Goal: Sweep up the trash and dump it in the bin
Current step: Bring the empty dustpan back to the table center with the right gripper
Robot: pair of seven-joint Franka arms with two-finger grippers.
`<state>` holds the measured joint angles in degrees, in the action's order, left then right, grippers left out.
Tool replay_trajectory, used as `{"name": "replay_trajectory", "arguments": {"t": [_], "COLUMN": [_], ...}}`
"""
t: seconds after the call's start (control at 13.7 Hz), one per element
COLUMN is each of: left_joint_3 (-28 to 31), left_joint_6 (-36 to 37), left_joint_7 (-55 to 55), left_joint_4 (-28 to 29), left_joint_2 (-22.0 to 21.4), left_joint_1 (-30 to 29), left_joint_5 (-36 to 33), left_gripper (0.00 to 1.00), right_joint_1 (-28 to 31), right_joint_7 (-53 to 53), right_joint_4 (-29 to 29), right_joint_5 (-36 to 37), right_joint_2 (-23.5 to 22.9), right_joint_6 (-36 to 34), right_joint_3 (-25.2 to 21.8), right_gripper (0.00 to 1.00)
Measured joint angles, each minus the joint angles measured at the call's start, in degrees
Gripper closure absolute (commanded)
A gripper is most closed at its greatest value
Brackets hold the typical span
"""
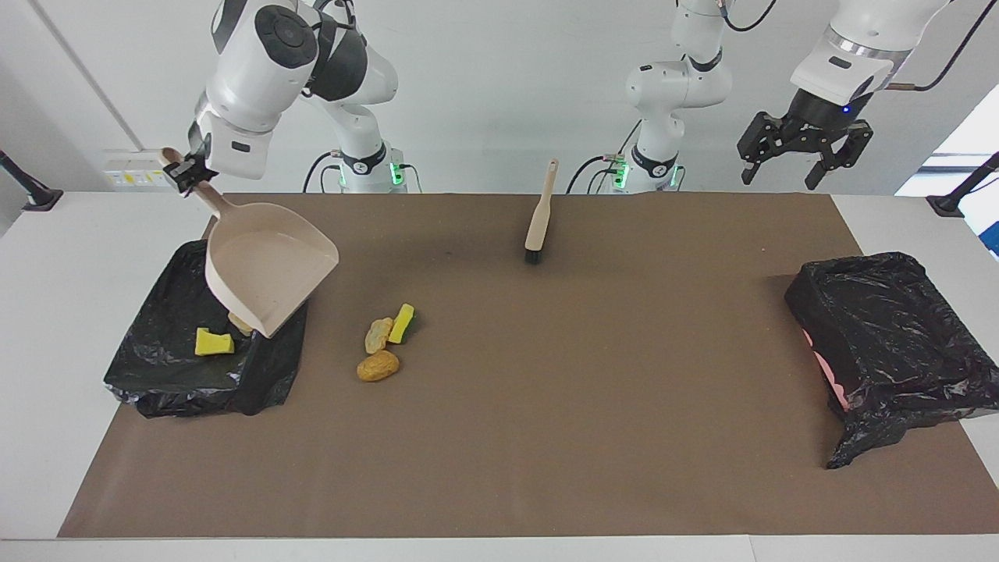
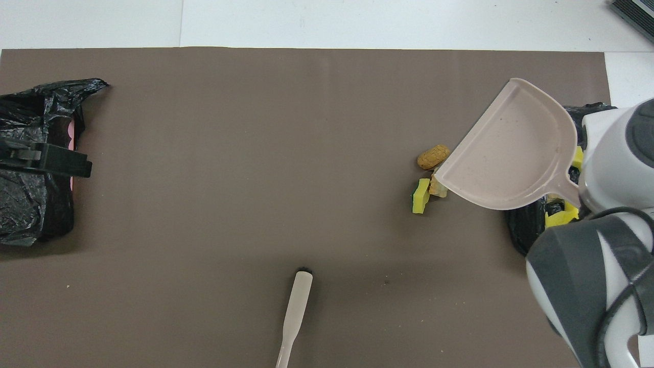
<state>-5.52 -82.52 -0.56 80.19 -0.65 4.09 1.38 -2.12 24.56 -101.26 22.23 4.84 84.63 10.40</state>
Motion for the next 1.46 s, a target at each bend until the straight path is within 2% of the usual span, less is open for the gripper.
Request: {"name": "replay_trajectory", "arguments": {"t": [0.15,0.29,0.44,0.59,0.81,1.1,1.24,1.46], "left_joint_3": [1.1,1.7,2.1,2.1,2.2,2.3,2.3,2.3], "left_joint_6": [0.2,0.2,0.2,0.2,0.2,0.2,0.2,0.3], "left_joint_7": [0.0,0.0,0.0,0.0,0.0,0.0,0.0,0.0], "left_joint_4": [0.1,0.1,0.2,0.2,0.2,0.3,0.5,0.6], "left_joint_2": [-0.3,-0.3,-0.3,-0.3,-0.3,-0.3,-0.3,-0.3], "left_joint_1": [0.8,0.8,0.8,0.8,0.8,0.8,0.8,0.8], "left_joint_5": [0.0,0.0,0.0,0.0,0.0,0.0,0.0,0.0], "left_gripper": [0.0,0.0,0.0,0.0,0.0,0.0,0.0,0.0], "right_joint_1": [-4.7,-9.4,-14.3,-16.6,-18.5,-22.5,-23.2,-24.5], "right_joint_7": [-14.7,-29.6,-41.8,-50.3,-57.8,-66.5,-66.9,-66.9], "right_joint_4": [0.1,2.2,8.0,14.9,22.2,31.2,33.3,33.3], "right_joint_5": [-5.0,-10.0,-12.6,-17.0,-20.8,-21.8,-22.9,-24.0], "right_joint_2": [-1.7,-6.1,-14.1,-22.3,-31.3,-42.6,-45.4,-47.6], "right_joint_6": [0.0,0.2,2.4,5.7,13.5,21.9,23.6,25.9], "right_joint_3": [0.2,0.4,0.5,0.5,0.4,0.5,0.6,1.1], "right_gripper": [1.0,1.0,1.0,1.0,1.0,1.0,1.0,1.0]}}
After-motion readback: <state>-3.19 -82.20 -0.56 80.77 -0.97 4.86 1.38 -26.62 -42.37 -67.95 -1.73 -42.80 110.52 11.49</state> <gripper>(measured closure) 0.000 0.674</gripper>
